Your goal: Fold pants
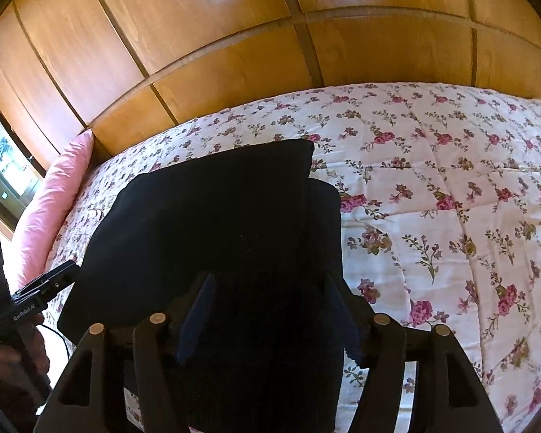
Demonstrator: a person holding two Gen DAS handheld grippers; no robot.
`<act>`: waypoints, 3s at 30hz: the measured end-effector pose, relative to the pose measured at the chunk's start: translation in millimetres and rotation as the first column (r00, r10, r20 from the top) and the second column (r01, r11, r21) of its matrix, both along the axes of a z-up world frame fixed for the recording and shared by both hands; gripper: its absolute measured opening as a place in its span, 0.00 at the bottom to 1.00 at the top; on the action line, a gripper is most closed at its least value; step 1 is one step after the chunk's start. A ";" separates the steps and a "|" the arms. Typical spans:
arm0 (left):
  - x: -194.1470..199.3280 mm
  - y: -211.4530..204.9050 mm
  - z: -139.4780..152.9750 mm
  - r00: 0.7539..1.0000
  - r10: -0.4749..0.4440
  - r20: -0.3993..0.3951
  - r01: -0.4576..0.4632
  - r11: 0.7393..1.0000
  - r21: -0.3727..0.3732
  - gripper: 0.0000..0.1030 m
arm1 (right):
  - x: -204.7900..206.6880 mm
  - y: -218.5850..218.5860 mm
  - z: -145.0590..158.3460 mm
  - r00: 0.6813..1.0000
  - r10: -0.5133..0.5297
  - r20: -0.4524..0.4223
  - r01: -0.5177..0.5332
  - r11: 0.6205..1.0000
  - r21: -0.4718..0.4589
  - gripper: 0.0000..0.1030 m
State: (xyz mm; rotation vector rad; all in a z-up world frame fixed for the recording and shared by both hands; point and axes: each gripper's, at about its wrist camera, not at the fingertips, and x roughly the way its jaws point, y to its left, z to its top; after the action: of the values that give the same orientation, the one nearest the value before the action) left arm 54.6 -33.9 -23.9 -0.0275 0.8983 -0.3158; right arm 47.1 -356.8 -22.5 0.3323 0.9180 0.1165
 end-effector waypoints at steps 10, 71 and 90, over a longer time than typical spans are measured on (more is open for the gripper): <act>15.5 1.4 -6.0 0.996 -0.088 -0.025 0.087 0.995 -0.049 0.66 | 16.3 -21.3 -25.1 0.996 0.064 -0.064 -0.052 0.983 0.178 0.84; -1.8 -5.3 57.1 0.978 -0.126 0.166 0.127 0.992 0.009 0.41 | 69.3 41.2 0.5 0.956 0.288 0.056 -0.291 0.909 0.298 0.52; 94.4 8.4 56.7 0.989 -0.104 0.109 0.109 0.994 -0.034 0.41 | 154.6 52.3 19.1 0.964 0.256 0.076 -0.267 0.932 0.244 0.50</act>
State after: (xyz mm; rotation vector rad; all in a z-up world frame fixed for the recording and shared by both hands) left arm 148.9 -25.5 32.9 0.0005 0.7879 -0.4310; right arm 201.8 -304.5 -3.4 0.4410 0.9029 0.4881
